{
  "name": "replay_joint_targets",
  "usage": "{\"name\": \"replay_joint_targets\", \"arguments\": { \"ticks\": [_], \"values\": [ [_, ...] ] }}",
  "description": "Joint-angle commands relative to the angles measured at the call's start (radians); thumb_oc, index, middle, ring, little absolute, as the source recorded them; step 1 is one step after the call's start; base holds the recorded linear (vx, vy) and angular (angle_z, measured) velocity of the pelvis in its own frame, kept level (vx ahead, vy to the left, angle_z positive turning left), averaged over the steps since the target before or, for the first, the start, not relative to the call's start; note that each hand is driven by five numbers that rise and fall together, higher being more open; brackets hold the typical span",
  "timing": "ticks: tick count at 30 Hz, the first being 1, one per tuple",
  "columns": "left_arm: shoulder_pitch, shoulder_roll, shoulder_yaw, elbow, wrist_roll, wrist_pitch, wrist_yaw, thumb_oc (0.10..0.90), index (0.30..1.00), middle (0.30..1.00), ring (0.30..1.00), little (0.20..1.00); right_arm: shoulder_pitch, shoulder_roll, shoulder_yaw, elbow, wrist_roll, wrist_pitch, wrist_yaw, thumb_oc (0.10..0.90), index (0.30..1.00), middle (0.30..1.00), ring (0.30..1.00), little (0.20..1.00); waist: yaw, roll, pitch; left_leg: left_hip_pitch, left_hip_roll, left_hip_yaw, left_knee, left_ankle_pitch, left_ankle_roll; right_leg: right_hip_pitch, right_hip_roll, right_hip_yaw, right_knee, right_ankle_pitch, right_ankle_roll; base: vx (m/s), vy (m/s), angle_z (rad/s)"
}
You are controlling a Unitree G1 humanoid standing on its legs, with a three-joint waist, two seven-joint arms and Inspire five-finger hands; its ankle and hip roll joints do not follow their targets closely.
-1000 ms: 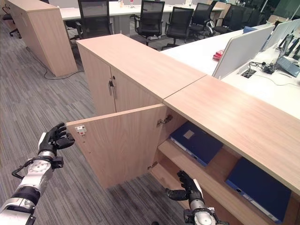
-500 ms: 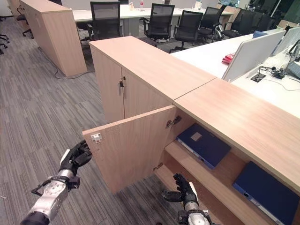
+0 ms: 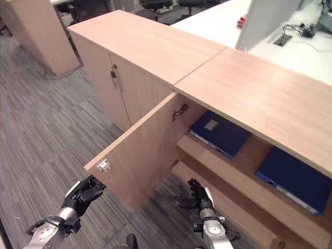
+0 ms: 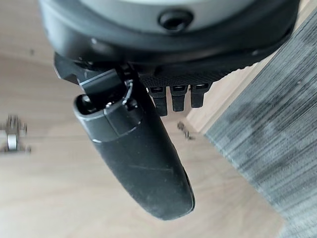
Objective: Put the empty folder in the office cabinet
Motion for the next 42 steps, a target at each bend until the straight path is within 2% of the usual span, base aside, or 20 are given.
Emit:
{"name": "replay_joint_targets", "arguments": {
  "ticks": [1,5,10,14,18,19,20,21,22,23,24,25,26,27,29,30,32,35,39,42],
  "values": [
    [-0.219,-0.094,-0.058,-0.269,-0.038,-0.111,-0.139,0.8,0.9,0.9,0.9,0.9,-0.062,-0.01,0.015,-0.053,0.012,-0.068,0.005,0.8,0.9,0.9,0.9,0.9,-0.049,0.006,-0.072,0.007,-0.043,0.005,0.017,-0.096,0.025,0.098,-0.04,0.004,0.024,0.012,0.088,-0.01,-0.132,-0.55],
    [-0.204,-0.125,-0.082,-0.303,-0.061,-0.109,-0.133,0.8,0.9,0.9,0.9,0.9,-0.063,-0.035,0.025,-0.063,0.03,-0.062,0.01,0.8,0.9,0.9,0.9,0.9,-0.081,0.046,-0.076,0.008,-0.014,0.023,0.02,-0.064,0.0,0.121,0.015,0.072,-0.08,-0.026,0.072,-0.04,-0.139,-0.54],
    [-0.18,-0.172,-0.097,-0.32,-0.098,-0.098,-0.129,0.8,0.9,0.9,0.9,0.9,-0.092,-0.074,0.025,-0.063,0.036,-0.059,-0.007,0.8,0.9,0.9,0.9,0.9,-0.127,0.086,-0.07,0.017,0.028,0.067,0.03,-0.031,-0.033,0.121,0.08,0.165,-0.188,-0.026,0.059,-0.05,-0.131,-0.64],
    [-0.181,-0.199,-0.113,-0.321,-0.104,-0.088,-0.126,0.8,0.9,0.9,0.9,0.9,-0.101,-0.098,-0.001,-0.061,0.052,-0.056,-0.03,0.8,0.9,0.9,0.9,0.9,-0.169,0.095,-0.059,0.01,0.085,0.108,0.105,-0.025,-0.063,0.137,0.13,0.214,-0.248,-0.034,0.039,-0.03,-0.153,-0.7],
    [-0.192,-0.214,-0.119,-0.319,-0.097,-0.094,-0.109,0.8,0.9,0.9,0.9,0.9,-0.125,-0.115,0.009,-0.055,0.049,-0.057,-0.043,0.8,0.9,0.9,0.9,0.9,-0.196,0.078,-0.044,-0.001,0.133,0.087,0.199,-0.021,-0.086,0.123,0.174,0.303,-0.264,-0.052,0.018,0.0,-0.13,-0.79],
    [-0.197,-0.221,-0.11,-0.316,-0.085,-0.107,-0.088,0.8,0.9,0.9,0.9,0.9,-0.135,-0.122,0.02,-0.053,0.047,-0.057,-0.043,0.8,0.9,0.9,0.9,0.9,-0.173,0.073,-0.037,-0.02,0.099,-0.044,0.213,-0.007,-0.086,0.107,0.195,0.357,-0.262,-0.051,0.011,0.09,-0.106,-1.77],
    [-0.203,-0.227,-0.105,-0.305,-0.075,-0.117,-0.071,0.8,0.9,0.9,0.9,0.9,-0.137,-0.123,0.025,-0.043,0.048,-0.06,-0.041,0.8,0.9,0.9,0.9,0.9,-0.154,0.063,-0.039,-0.04,0.061,-0.134,0.203,-0.028,-0.073,0.097,0.198,0.386,-0.261,-0.046,0.008,0.15,-0.102,-1.78],
    [-0.206,-0.233,-0.095,-0.291,-0.063,-0.129,-0.051,0.8,0.9,0.9,0.9,0.9,-0.136,-0.121,0.03,-0.034,0.052,-0.061,-0.04,0.8,0.9,0.9,0.9,0.9,-0.137,0.053,-0.04,-0.043,0.025,-0.224,0.185,-0.07,-0.063,0.096,0.202,0.415,-0.259,-0.05,0.007,0.26,-0.083,-1.99],
    [-0.214,-0.245,-0.07,-0.239,-0.043,-0.154,-0.018,0.8,0.9,0.9,0.9,0.9,-0.129,-0.114,0.041,-0.017,0.055,-0.062,-0.026,0.8,0.9,0.9,0.9,0.9,-0.118,0.04,-0.043,-0.053,-0.02,-0.357,0.153,-0.106,-0.053,0.095,0.214,0.476,-0.257,-0.055,0.004,0.2,-0.041,-0.98],
    [-0.216,-0.245,-0.07,-0.238,-0.043,-0.154,-0.018,0.8,0.9,0.9,0.9,0.9,-0.13,-0.113,0.04,-0.017,0.055,-0.062,-0.026,0.8,0.9,0.9,0.9,0.9,-0.117,0.04,-0.046,-0.057,-0.021,-0.357,0.15,-0.101,-0.052,0.089,0.213,0.477,-0.257,-0.051,0.004,0.21,-0.01,-1.04],
    [-0.219,-0.249,-0.048,-0.201,-0.028,-0.167,0.009,0.8,0.9,0.9,0.9,0.9,-0.121,-0.111,0.044,-0.014,0.056,-0.061,-0.017,0.8,0.9,0.9,0.9,0.9,-0.11,0.033,-0.047,-0.066,-0.041,-0.421,0.147,-0.11,-0.055,0.095,0.221,0.513,-0.258,-0.055,0.005,0.08,0.007,-1.09],
    [-0.22,-0.249,-0.048,-0.201,-0.027,-0.167,0.009,0.8,0.9,0.9,0.9,0.9,-0.122,-0.111,0.044,-0.015,0.056,-0.061,-0.017,0.8,0.9,0.9,0.9,0.9,-0.11,0.032,-0.048,-0.069,-0.042,-0.421,0.146,-0.105,-0.055,0.091,0.221,0.513,-0.258,-0.052,0.005,0.21,0.002,-1.09],
    [-0.237,-0.258,0.001,-0.124,-0.01,-0.181,0.049,0.8,0.9,0.9,0.9,0.9,-0.097,-0.11,0.047,-0.011,0.056,-0.062,0.007,0.8,0.9,0.9,0.9,0.9,-0.097,0.02,-0.051,-0.108,-0.07,-0.507,0.139,-0.094,-0.061,0.096,0.234,0.566,-0.261,-0.055,0.009,0.18,-0.025,-1.68],
    [-0.252,-0.254,0.027,-0.081,0.012,-0.188,0.075,0.8,0.9,0.9,0.9,0.9,-0.08,-0.114,0.045,-0.01,0.058,-0.061,0.021,0.8,0.9,0.9,0.9,0.9,-0.094,0.017,-0.047,-0.119,-0.078,-0.524,0.138,-0.089,-0.06,0.102,0.242,0.59,-0.256,-0.06,0.01,0.22,-0.003,-1.82],
    [-0.302,-0.243,0.059,0.031,0.043,-0.195,0.118,0.8,0.9,0.9,0.9,0.9,-0.045,-0.113,0.043,-0.026,0.062,-0.057,0.046,0.8,0.9,0.9,0.9,0.9,-0.106,0.021,-0.054,-0.084,-0.059,-0.503,0.098,-0.083,-0.063,0.114,0.252,0.609,-0.258,-0.067,0.01,0.18,0.075,-1.6],
    [-0.358,-0.199,0.079,0.143,0.1,-0.198,0.16,0.8,0.9,0.9,0.9,0.9,-0.003,-0.123,0.029,-0.055,0.071,-0.056,0.067,0.8,0.9,0.9,0.9,0.9,-0.133,0.024,-0.075,-0.046,-0.044,-0.469,0.071,-0.079,-0.065,0.13,0.25,0.617,-0.255,-0.072,0.013,0.2,0.1,-0.71],
    [-0.388,-0.175,0.085,0.2,0.116,-0.196,0.179,0.8,0.9,0.9,0.9,0.9,0.009,-0.128,0.021,-0.064,0.073,-0.054,0.072,0.8,0.9,0.9,0.9,0.9,-0.143,0.023,-0.081,-0.024,-0.039,-0.454,0.054,-0.077,-0.067,0.137,0.247,0.616,-0.25,-0.074,0.013,0.18,0.115,-0.2],
    [-0.558,-0.036,0.118,0.476,0.135,-0.183,0.218,0.8,0.9,0.9,0.9,0.9,0.028,-0.137,0.015,-0.107,0.087,-0.057,0.094,0.8,0.9,0.9,0.9,0.9,-0.195,0.007,-0.101,0.043,-0.029,-0.378,-0.005,-0.08,-0.059,0.124,0.241,0.636,-0.216,-0.078,0.028,0.15,0.184,-0.19],
    [-0.677,0.087,0.172,0.643,0.11,-0.179,0.227,0.8,0.9,0.9,0.9,0.9,0.046,-0.14,0.019,-0.116,0.093,-0.06,0.112,0.8,0.9,0.9,0.9,0.9,-0.219,-0.016,-0.125,0.068,-0.03,-0.323,-0.007,-0.106,-0.043,0.096,0.234,0.658,-0.21,-0.058,0.055,0.05,0.111,-0.38],
    [-0.707,0.126,0.178,0.678,0.119,-0.178,0.225,0.8,0.9,0.9,0.9,0.9,0.062,-0.138,0.015,-0.116,0.097,-0.061,0.117,0.8,0.9,0.9,0.9,0.9,-0.218,-0.03,-0.133,0.074,-0.032,-0.314,-0.007,-0.115,-0.038,0.091,0.227,0.655,-0.209,-0.052,0.064,0.03,0.091,-0.28]
  ]
}}
